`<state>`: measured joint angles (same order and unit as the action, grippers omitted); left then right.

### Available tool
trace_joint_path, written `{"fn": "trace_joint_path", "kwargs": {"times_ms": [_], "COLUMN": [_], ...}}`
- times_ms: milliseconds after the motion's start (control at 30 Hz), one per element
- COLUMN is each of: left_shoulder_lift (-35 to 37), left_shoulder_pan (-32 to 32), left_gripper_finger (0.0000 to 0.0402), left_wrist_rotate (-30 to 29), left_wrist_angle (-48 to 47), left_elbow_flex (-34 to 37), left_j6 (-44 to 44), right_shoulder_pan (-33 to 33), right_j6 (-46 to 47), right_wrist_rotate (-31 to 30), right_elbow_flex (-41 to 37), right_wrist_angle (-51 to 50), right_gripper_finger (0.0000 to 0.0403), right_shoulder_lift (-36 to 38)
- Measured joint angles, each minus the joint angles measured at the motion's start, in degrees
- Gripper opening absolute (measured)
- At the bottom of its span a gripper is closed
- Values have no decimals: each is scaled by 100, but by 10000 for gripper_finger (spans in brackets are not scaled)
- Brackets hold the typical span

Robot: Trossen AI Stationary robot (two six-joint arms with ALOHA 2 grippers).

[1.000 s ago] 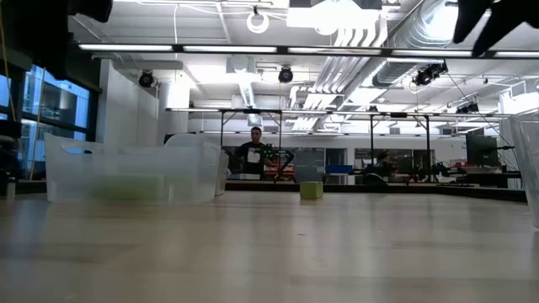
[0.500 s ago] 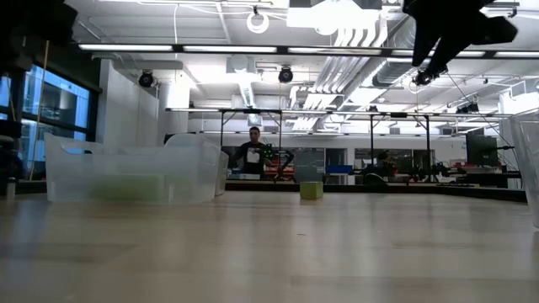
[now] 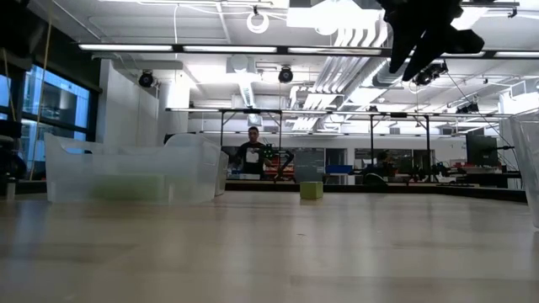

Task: Sort & place blocks by color
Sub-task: Put the blue block into the gray bin

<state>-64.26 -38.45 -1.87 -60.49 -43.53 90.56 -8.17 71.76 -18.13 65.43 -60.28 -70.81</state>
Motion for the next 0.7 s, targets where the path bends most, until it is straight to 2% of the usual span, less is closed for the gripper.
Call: {"fn": "trace_joint_path", "kwargs": {"times_ms": [267, 500, 700], "left_shoulder_lift": [-615, -1116, -1474], "left_shoulder_pan": [-294, -439, -497], "left_gripper_finger": [185, 185, 185], "left_wrist_rotate": [27, 317, 321], "left_wrist_angle": [844, 1203, 1571], "left_elbow_flex": [-2, -2, -2], "left_j6": [116, 252, 248], "right_shoulder_pan": [266, 366, 376], "right_j6": [-443, -631, -775], "right_wrist_rotate": [215, 230, 230], "right_elbow_flex": [0, 0, 0], "right_wrist_angle": [332, 535, 553], "right_gripper_finger": [114, 114, 114], "right_shoulder_lift": [-1, -2, -6]}}
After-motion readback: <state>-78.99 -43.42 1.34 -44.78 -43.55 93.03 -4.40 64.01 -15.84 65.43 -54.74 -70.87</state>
